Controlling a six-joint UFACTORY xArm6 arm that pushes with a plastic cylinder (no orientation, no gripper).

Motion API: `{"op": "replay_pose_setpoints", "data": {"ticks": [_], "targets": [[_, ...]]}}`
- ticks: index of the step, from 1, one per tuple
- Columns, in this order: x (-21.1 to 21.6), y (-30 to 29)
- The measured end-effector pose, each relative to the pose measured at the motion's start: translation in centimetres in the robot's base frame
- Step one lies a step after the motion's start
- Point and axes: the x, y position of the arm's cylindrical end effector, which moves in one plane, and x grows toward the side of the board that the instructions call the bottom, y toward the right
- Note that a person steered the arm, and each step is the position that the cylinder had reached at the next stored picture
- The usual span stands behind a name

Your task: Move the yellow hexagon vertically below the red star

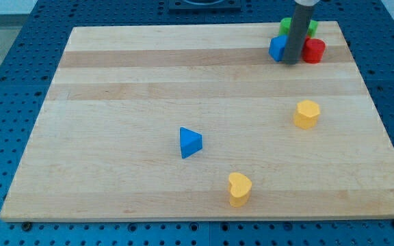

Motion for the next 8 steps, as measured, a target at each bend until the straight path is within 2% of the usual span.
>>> {"op": "replay_pose_setpoints", "data": {"ticks": [1, 2, 4, 5, 6, 7, 8], "targets": [[0.5, 0.0], [4.5, -0.2], [19.9, -4.2], [24.4, -4.2], [25.2, -3.0], [17.5, -0.9], [13.4, -0.7]]}}
